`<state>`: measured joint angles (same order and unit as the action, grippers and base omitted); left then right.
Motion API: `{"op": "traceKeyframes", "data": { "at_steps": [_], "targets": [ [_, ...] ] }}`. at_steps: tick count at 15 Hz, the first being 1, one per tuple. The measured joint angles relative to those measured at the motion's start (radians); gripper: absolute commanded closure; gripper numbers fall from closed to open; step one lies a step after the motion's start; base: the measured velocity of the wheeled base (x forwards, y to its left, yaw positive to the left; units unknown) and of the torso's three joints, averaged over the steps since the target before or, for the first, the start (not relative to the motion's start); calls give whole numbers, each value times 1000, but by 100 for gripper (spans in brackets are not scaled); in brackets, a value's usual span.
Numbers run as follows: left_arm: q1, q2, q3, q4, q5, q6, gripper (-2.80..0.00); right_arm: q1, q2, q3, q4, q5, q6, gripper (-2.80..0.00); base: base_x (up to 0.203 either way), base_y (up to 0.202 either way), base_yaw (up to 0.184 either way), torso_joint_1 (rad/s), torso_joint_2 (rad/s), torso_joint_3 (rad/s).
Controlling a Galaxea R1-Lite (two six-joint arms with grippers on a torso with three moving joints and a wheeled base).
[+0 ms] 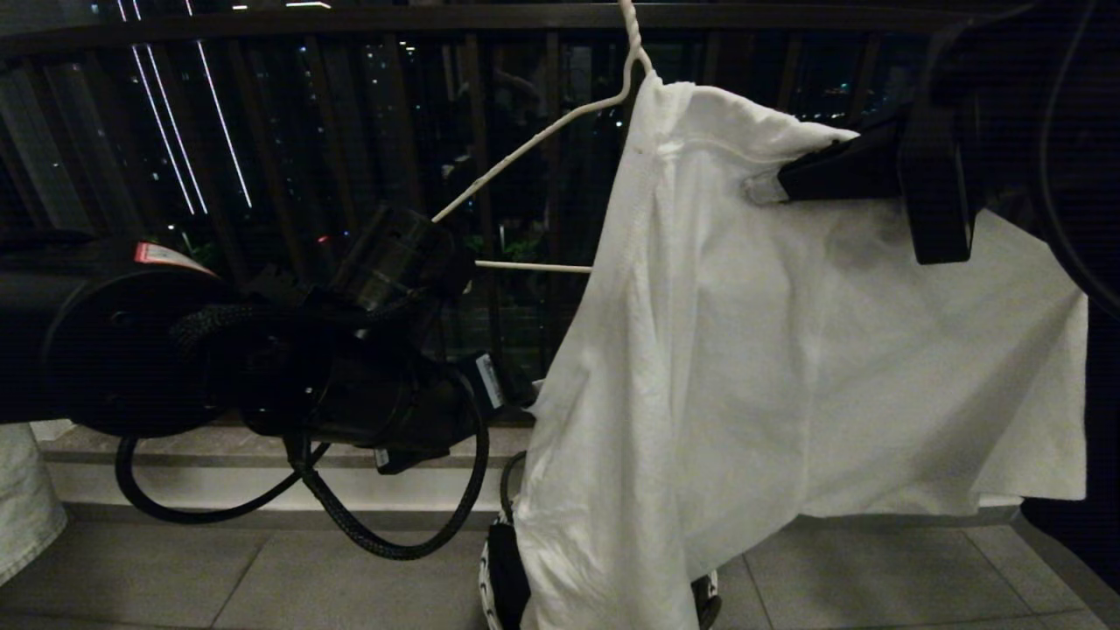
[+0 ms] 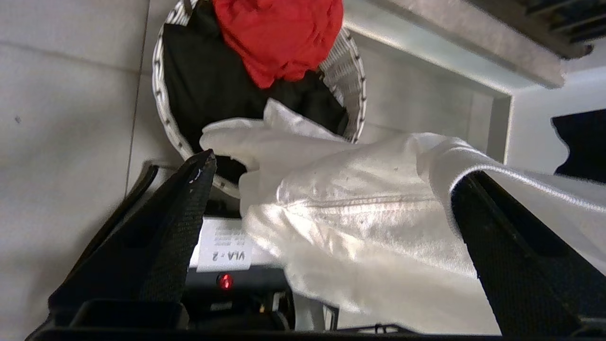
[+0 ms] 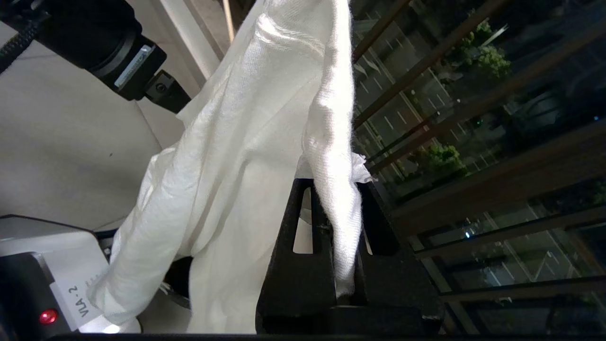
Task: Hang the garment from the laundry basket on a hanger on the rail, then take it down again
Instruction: Hang the clothes on the clothes rack
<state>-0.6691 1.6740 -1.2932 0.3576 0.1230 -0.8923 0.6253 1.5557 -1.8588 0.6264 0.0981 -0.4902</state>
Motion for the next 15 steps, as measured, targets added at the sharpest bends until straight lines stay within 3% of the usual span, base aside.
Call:
{"op": "traceKeyframes", "data": {
  "at_steps": [7, 8, 15],
  "targets": [
    [60, -9, 28, -59, 48, 49, -280, -17, -2, -2, 0, -1, 0, 0, 0, 0, 0, 0, 0, 0],
    [63, -13, 28, -59, 48, 50, 0, -24, -2, -2, 1, -1, 0, 0, 0, 0, 0, 0, 0, 0],
    [69, -26, 25, -59, 47, 52, 0, -46, -8, 6, 2, 0, 0, 0, 0, 0, 0, 0, 0, 0]
  ]
}}
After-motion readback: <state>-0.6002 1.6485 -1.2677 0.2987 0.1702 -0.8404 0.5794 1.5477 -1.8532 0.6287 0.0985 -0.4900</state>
